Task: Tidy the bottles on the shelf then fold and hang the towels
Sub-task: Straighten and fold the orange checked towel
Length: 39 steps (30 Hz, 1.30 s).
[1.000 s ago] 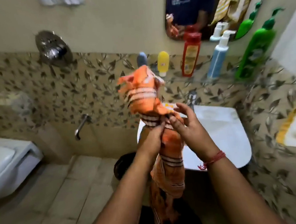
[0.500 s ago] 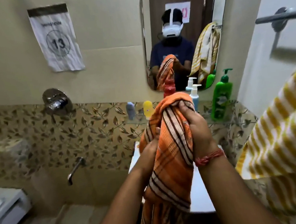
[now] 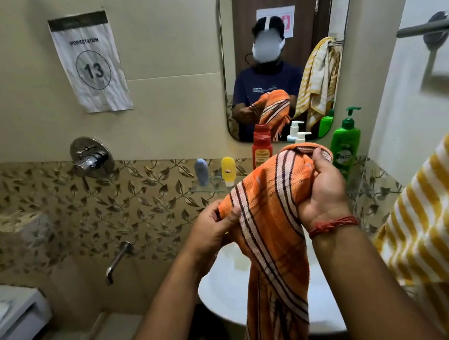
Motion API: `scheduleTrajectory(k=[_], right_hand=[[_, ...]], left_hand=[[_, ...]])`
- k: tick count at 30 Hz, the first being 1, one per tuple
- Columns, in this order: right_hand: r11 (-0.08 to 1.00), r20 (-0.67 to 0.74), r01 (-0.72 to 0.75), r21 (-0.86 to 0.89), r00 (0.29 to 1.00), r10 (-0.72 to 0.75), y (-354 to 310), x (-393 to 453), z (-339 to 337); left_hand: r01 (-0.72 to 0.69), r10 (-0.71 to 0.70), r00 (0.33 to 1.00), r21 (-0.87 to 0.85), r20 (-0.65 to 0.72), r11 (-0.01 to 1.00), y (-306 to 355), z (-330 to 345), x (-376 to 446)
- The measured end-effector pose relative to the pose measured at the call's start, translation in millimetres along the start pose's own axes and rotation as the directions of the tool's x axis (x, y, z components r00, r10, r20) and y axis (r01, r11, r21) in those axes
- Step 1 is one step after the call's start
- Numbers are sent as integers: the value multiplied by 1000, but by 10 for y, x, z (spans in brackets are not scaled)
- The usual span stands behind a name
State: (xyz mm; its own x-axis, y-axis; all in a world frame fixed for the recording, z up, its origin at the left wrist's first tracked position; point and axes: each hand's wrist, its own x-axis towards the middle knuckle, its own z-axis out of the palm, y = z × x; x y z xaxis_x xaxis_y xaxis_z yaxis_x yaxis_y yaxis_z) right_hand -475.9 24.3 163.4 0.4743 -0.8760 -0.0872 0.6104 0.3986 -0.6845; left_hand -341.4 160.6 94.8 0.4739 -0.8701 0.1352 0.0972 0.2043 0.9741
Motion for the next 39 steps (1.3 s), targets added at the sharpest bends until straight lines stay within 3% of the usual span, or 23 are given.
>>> scheduleTrajectory(k=[2, 5, 7, 8, 10, 11, 12, 14, 16, 18, 21, 23, 25, 27, 30, 33, 35, 36, 37, 39], right_hand=[[1000, 13, 7, -31, 1000, -6, -28, 24, 28], [991, 76, -9, -131, 997, 19, 13, 67, -16], [939, 128, 35, -341, 992, 9, 18, 77, -61], [826, 165, 95, -555, 986, -3, 6, 69, -90], [349, 268, 243, -905, 963, 25, -57, 44, -111], [143, 316, 311, -939, 949, 14, -106, 28, -106], [62, 379, 382, -922, 924, -50, -169, 11, -77], [157, 557, 578, -801, 815, -157, -300, -45, 42], [383, 703, 655, -651, 711, -22, -388, -64, 199], [569, 769, 602, -560, 633, 86, -441, -101, 338], [774, 820, 475, -419, 565, 97, -510, -222, 559], [769, 809, 500, -399, 586, 38, -471, -241, 699], [689, 758, 572, -446, 650, -48, -379, -230, 780], [640, 729, 636, -431, 664, -169, -325, -192, 746], [696, 550, 659, -286, 708, -444, -408, -118, 644], [664, 466, 657, -358, 742, -482, -465, -46, 582], [512, 545, 726, -459, 685, -483, -511, -53, 550], [352, 636, 756, -551, 654, -409, -547, -97, 546], [163, 710, 747, -645, 664, -234, -573, -142, 557], [-140, 647, 670, -729, 741, 180, -558, -202, 605]], left_hand=[[18, -17, 1000, -116, 8, 993, -9, 11, 20], [-83, 69, 996, -285, -60, 955, 123, 66, 154], [-166, 144, 985, -293, -93, 942, 297, 139, 271], [-196, 174, 979, -279, -103, 940, 393, 185, 316], [-235, 219, 971, -218, -94, 947, 576, 263, 386], [-249, 240, 968, -165, -68, 954, 642, 293, 418], [-257, 255, 966, -118, -26, 959, 704, 322, 443], [-256, 262, 962, -78, 76, 964, 827, 370, 457], [-244, 258, 953, -102, 158, 964, 940, 393, 454], [-242, 264, 935, -116, 237, 963, 1048, 394, 429], [-287, 330, 893, -175, 307, 942, 1174, 331, 414], [-298, 363, 880, -239, 306, 924, 1250, 270, 452], [-287, 339, 890, -201, 305, 936, 1262, 198, 491], [-252, 279, 902, -122, 330, 960, 1208, 82, 515], [-198, 164, 883, 31, 440, 980, 1019, -87, 466], [-69, 18, 865, 84, 502, 994, 836, -176, 418], [-61, 47, 906, 18, 422, 998, 829, -161, 441], [-92, 90, 928, -10, 362, 996, 843, -135, 466], [-135, 135, 937, -23, 321, 991, 871, -94, 492], [-212, 205, 922, -16, 327, 977, 960, 14, 511]])
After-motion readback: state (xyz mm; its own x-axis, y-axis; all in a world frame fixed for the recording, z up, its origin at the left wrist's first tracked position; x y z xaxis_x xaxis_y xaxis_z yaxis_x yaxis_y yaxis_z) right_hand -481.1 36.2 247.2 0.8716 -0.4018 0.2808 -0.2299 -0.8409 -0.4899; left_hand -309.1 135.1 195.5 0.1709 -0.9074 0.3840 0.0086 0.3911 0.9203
